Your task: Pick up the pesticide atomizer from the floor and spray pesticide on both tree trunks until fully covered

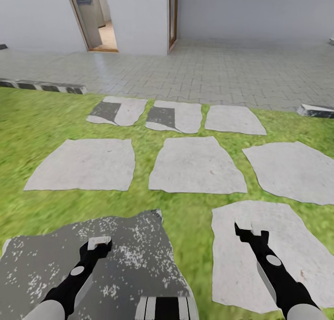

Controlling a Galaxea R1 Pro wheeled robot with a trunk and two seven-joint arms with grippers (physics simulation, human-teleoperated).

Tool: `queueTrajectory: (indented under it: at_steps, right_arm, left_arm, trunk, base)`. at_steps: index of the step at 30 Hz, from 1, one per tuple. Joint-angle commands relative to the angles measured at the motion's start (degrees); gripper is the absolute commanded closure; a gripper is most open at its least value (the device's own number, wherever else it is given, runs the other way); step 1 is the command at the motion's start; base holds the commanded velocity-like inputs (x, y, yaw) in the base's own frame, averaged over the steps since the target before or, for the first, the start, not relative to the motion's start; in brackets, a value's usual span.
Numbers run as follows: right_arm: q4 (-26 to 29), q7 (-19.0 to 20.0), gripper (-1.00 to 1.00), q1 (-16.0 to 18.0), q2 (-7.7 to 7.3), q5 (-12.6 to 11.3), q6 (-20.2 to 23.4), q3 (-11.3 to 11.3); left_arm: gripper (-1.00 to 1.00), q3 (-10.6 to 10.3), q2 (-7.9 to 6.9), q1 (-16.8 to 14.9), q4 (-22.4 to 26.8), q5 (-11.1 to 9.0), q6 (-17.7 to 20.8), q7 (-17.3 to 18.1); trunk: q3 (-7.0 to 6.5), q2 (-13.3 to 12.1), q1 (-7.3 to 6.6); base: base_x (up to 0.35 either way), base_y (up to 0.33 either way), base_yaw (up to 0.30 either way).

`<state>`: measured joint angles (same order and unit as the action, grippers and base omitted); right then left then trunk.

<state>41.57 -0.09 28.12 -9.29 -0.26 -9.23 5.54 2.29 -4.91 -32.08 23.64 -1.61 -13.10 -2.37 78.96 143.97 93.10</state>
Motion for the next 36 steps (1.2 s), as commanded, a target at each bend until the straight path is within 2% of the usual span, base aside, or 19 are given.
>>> queueTrajectory:
  at_steps: [1, 9, 12, 28, 36]
  right_arm:
    - [0.0, 0.0, -1.00, 0.0, 0.01, 0.0, 0.0, 0.0]
    - [0.0, 0.0, -1.00, 0.0, 0.06, 0.0, 0.0, 0.0]
    - [0.0, 0.0, -1.00, 0.0, 0.06, 0.0, 0.0, 0.0]
    - [0.0, 0.0, -1.00, 0.0, 0.07, 0.0, 0.0, 0.0]
    - [0.0, 0.0, -1.00, 0.0, 0.07, 0.1, 0.0, 0.0]
  left_arm:
    - [-1.00, 0.0, 0.00, 0.0, 0.0, 0.0, 0.0, 0.0]
    - [-1.00, 0.0, -0.01, 0.0, 0.0, 0.0, 0.0, 0.0]
    - [-1.00, 0.0, -0.01, 0.0, 0.0, 0.0, 0.0, 0.0]
    - [-1.00, 0.0, -0.05, 0.0, 0.0, 0.0, -0.4, -0.1]
    - [-1.00, 0.0, -0.03, 0.0, 0.0, 0.0, -0.6, -0.1]
  trunk:
    - [0.32, 0.0, 0.02]
    - [2.83, 0.1, 0.23]
    - [3.10, 0.1, 0.23]
    - [3.37, 0.1, 0.23]
    - [3.37, 0.1, 0.23]
  base:
    - [0.000, 0.000, 0.000]
    - [0.000, 0.000, 0.000]
    - [0.000, 0.000, 0.000]
    - [0.012, 0.038, -0.005]
    - [0.015, 0.097, -0.189]
